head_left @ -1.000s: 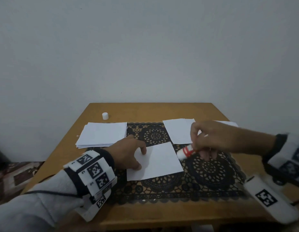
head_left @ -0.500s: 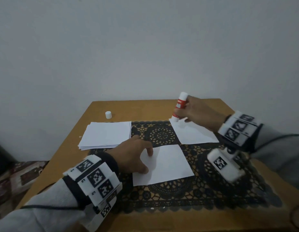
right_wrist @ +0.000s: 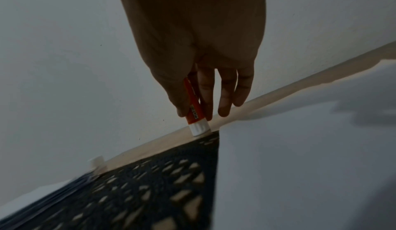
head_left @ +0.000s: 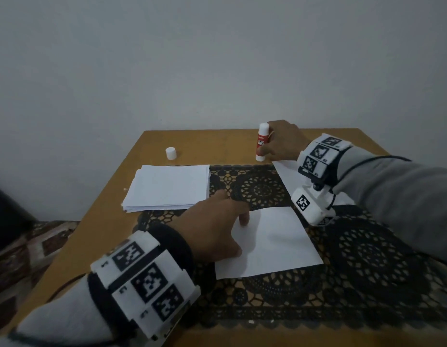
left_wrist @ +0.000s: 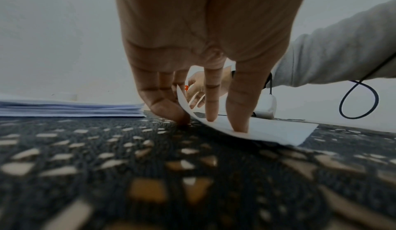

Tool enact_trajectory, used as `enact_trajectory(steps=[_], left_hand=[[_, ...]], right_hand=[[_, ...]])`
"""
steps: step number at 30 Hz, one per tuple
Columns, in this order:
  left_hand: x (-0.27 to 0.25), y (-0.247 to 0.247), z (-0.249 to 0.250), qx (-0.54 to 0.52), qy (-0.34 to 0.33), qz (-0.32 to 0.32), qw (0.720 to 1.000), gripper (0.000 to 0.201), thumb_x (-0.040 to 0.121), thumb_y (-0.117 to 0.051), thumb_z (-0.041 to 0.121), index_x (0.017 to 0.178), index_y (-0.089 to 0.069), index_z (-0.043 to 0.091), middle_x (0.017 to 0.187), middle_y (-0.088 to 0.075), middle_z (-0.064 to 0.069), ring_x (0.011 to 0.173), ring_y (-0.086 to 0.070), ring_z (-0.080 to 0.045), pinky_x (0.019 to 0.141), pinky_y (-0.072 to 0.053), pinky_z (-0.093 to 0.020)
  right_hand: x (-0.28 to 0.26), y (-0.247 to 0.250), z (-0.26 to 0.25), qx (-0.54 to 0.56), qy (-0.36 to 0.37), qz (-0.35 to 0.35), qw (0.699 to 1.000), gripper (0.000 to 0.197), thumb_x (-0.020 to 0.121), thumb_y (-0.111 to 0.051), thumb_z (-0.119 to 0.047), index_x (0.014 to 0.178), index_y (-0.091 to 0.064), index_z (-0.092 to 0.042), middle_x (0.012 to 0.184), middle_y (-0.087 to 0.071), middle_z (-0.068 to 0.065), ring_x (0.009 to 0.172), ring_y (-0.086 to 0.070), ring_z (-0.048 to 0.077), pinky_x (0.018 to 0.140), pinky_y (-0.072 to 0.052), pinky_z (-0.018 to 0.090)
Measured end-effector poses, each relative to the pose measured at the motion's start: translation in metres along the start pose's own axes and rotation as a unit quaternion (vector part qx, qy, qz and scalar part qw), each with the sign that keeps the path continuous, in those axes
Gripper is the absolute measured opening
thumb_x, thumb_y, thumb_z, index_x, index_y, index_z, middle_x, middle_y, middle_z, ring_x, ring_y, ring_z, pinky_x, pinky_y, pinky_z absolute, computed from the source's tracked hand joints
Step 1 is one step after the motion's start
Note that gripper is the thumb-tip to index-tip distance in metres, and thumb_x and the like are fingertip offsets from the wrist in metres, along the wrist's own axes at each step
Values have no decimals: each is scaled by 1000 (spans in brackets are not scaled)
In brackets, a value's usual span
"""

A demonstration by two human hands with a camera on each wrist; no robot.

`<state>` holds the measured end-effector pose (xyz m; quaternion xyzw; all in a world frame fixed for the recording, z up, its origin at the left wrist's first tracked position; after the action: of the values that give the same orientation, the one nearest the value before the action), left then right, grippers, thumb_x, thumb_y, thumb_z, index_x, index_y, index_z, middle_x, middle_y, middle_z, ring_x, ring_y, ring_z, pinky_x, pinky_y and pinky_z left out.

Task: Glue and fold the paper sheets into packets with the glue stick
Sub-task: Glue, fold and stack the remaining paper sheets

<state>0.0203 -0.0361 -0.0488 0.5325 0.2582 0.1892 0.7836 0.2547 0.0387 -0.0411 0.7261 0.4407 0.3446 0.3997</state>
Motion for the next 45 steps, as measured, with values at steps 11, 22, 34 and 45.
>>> enact_trajectory(steps=[11,22,34,45], left_hand=[[-4,4,3,-2,6,-7,1000,48,76,-76,33,118,-53,32,113,-41,4,102,-47,-17,80,-41,-25],[-6,6,5,5,20,-6,1000,46,73,-79,33,112,-55,34,112,-45,4,101,-48,-16,80,-40,-24],[-4,4,2,-2,23,-3,1000,44,73,-79,34,108,-54,36,117,-46,4,103,-49,-15,80,-38,-21],[-3,2,1,2,19,-4,1000,43,74,-79,36,108,-53,36,118,-46,4,104,-48,-15,82,-39,-23]], right_hand=[[-39,69,26,-41,-20,-24,999,42,79,-78,-24,114,-57,-13,114,-57,4,102,-56,23,79,-40,29],[-170,127,137,-318,-39,-184,929,47,91,-60,-49,125,-51,-19,124,-60,6,96,-52,17,82,-42,26],[-172,119,141,-437,48,-239,866,46,98,-47,-45,140,-39,-29,132,-56,6,115,-55,21,93,-43,29],[-176,108,148,-495,132,-201,835,26,102,-37,-37,112,-50,-17,101,-65,6,75,-54,19,69,-48,27]])
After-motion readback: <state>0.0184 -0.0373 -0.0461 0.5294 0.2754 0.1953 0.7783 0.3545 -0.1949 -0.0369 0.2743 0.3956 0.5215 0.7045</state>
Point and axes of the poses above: each hand's wrist, its own x-axis towards the middle knuckle, its own y-axis out of the back of the hand, z = x × y, the point moved 2 cm from there along x, towards the middle knuckle
